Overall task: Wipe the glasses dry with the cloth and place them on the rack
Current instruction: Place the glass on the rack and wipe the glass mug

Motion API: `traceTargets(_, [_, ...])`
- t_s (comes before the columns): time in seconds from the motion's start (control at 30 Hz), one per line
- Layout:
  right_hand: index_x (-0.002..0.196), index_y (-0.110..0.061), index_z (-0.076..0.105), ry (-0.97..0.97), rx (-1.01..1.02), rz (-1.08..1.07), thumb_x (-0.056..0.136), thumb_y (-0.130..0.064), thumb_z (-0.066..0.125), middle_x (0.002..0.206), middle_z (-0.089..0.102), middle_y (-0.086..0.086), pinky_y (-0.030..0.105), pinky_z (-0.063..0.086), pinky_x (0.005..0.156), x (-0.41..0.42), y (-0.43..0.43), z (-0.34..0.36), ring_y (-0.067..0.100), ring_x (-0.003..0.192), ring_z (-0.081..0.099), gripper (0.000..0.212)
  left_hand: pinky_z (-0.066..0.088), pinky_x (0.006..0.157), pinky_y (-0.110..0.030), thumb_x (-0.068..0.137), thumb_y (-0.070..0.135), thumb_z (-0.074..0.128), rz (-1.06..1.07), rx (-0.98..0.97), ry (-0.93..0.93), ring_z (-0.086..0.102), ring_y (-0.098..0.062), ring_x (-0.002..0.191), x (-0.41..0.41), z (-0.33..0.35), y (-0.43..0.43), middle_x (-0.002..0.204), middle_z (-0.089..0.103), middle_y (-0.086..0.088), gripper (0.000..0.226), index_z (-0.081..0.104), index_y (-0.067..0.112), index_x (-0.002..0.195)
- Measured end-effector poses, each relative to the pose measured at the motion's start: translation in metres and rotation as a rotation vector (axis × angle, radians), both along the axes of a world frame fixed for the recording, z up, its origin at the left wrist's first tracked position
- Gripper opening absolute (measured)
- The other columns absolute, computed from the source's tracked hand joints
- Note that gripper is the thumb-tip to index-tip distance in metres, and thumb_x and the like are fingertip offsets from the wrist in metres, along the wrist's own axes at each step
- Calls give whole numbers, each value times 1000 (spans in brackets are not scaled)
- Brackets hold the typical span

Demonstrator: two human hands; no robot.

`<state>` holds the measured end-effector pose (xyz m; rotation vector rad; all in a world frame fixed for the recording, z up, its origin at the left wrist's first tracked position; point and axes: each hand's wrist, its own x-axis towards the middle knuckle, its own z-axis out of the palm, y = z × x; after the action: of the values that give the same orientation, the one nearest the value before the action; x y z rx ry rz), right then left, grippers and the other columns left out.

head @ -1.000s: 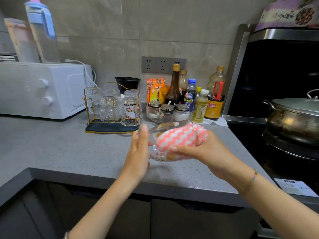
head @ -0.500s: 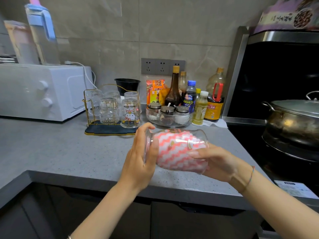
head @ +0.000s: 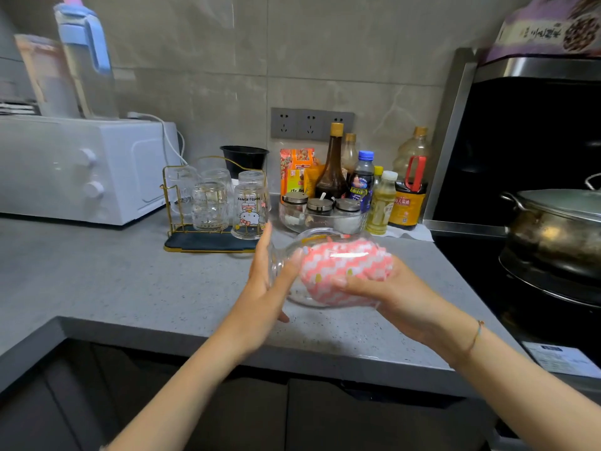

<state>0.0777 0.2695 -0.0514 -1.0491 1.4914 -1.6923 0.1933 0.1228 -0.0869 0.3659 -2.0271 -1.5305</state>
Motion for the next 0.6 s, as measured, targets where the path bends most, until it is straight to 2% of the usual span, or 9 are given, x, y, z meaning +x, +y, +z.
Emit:
traceTargets(0.03, [99,-12,69,45,6,-34,61,-1,82,99,75,8,26,56,81,1,-2,0,20,92,72,42,54,63,-22,79,80,33,6,74,-32,48,-17,126,-2,0,-1,158,21,15,81,6,50,149])
traceTargets(0.1, [91,-13,69,91,1,-116,56,-6,81,89,76,4,22,55,73,3,-5,3,15,82,73,37,50,63,-26,76,84,22,36,154,-60,56,-18,110,-8,-1,-1,144,46,2,86,23,37,148])
traceTargets(0.17, [84,-13,70,93,-1,-155,59,-4,78,80,76,1,18,54,63,3,-7,5,12,73,73,27,49,70,-31,74,82,16,113,162,-36,57,-20,104,-12,-5,-2,135,53,-4,90,30,30,146])
traceTargets(0.2, [84,-12,70,106,17,-157,63,-1,77,79,76,2,18,55,63,2,-7,5,12,73,73,25,51,80,-37,72,81,16,153,141,-23,56,-25,110,-13,-8,-2,138,51,-5,93,28,28,148])
traceTargets(0.27, [93,-9,69,125,78,-149,68,4,76,88,76,5,23,58,73,3,-7,5,15,82,73,29,42,104,-52,69,86,16,195,57,3,48,-35,128,-13,-13,0,146,46,-7,98,26,29,149])
traceTargets(0.3, [99,-7,68,114,108,-123,68,6,76,94,76,7,26,58,80,3,-6,5,18,87,72,34,40,106,-54,70,87,16,195,12,30,47,-36,129,-12,-15,1,144,47,-10,97,31,28,145])
traceTargets(0.4, [102,-11,68,8,135,27,64,6,77,101,74,9,26,57,82,3,-2,4,20,91,71,43,50,94,-46,81,82,17,159,-117,115,60,-27,112,-9,-18,1,122,58,-8,68,39,35,124])
traceTargets(0.5, [103,-12,69,-139,127,151,65,-1,69,100,74,9,24,58,75,3,3,7,19,87,72,40,55,83,-50,79,84,23,129,-255,164,64,-19,104,-8,-19,-1,120,57,0,57,36,46,119])
traceTargets(0.6, [98,-12,75,-263,107,241,42,-13,91,97,75,9,26,58,69,-2,8,9,21,84,73,59,59,72,-46,78,86,24,77,-357,220,65,-14,102,-5,-17,0,125,51,7,56,31,52,122])
